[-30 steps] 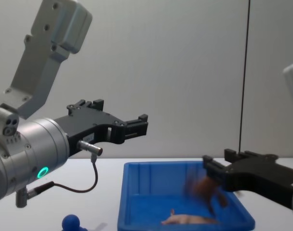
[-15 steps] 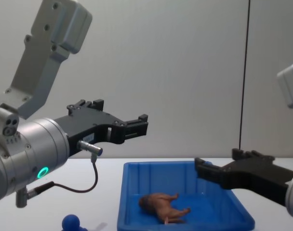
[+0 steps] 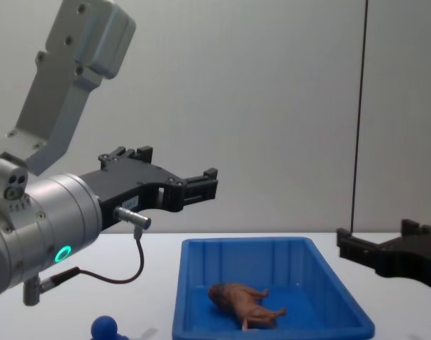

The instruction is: Pick up the two dolls from the table and place them into the box.

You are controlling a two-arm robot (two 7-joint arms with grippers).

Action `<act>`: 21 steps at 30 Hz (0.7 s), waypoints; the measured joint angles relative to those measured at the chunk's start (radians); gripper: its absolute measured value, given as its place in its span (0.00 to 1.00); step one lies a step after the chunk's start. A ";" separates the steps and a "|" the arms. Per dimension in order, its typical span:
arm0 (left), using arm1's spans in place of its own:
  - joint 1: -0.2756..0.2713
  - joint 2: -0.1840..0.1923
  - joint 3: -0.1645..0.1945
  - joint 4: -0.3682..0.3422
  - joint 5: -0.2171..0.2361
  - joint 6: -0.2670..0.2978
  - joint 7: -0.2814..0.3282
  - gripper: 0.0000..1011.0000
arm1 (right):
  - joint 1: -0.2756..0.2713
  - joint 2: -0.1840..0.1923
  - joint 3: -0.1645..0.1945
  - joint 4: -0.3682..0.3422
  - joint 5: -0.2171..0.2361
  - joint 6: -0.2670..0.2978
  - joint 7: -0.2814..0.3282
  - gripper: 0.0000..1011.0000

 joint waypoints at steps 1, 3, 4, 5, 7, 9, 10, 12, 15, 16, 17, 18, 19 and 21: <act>0.000 0.000 0.000 0.000 0.000 0.000 0.000 0.99 | -0.003 0.001 0.001 -0.003 0.002 -0.001 -0.004 0.99; 0.000 0.000 0.000 0.000 0.000 0.000 0.000 0.99 | -0.012 0.006 0.005 -0.012 0.009 -0.005 -0.016 0.99; 0.000 0.000 0.000 0.000 0.000 0.000 0.000 0.99 | -0.016 0.008 0.006 -0.015 0.011 -0.006 -0.020 0.99; 0.000 0.000 0.000 0.000 0.000 0.000 0.000 0.99 | -0.021 0.011 0.008 -0.020 0.015 -0.008 -0.027 0.99; 0.000 0.000 0.000 0.000 0.000 0.000 0.000 0.99 | -0.025 0.013 0.010 -0.024 0.018 -0.009 -0.031 0.99; 0.000 0.000 0.000 0.000 0.000 0.001 0.000 0.99 | -0.029 0.015 0.011 -0.027 0.021 -0.011 -0.037 0.99; 0.001 0.000 0.000 0.000 0.000 0.002 0.000 0.99 | -0.031 0.016 0.012 -0.029 0.022 -0.011 -0.039 0.99; 0.003 0.001 -0.001 -0.001 -0.002 0.005 0.002 0.99 | -0.036 0.018 0.014 -0.033 0.026 -0.013 -0.045 0.99; 0.008 0.004 -0.004 -0.006 -0.009 0.013 0.009 0.99 | -0.042 0.021 0.016 -0.039 0.030 -0.015 -0.053 0.99; 0.011 0.007 -0.006 -0.009 -0.014 0.019 0.014 0.99 | -0.043 0.021 0.016 -0.040 0.031 -0.015 -0.055 0.99; 0.012 0.009 -0.007 -0.010 -0.015 0.021 0.016 0.99 | -0.044 0.022 0.017 -0.041 0.032 -0.016 -0.056 0.99; 0.014 0.010 -0.008 -0.012 -0.019 0.024 0.020 0.99 | -0.045 0.022 0.017 -0.042 0.032 -0.016 -0.057 0.99; 0.018 0.014 -0.011 -0.016 -0.024 0.029 0.025 0.99 | -0.047 0.023 0.018 -0.044 0.033 -0.017 -0.059 0.99; 0.023 0.018 -0.014 -0.020 -0.030 0.036 0.031 0.99 | -0.048 0.024 0.019 -0.045 0.034 -0.017 -0.061 0.99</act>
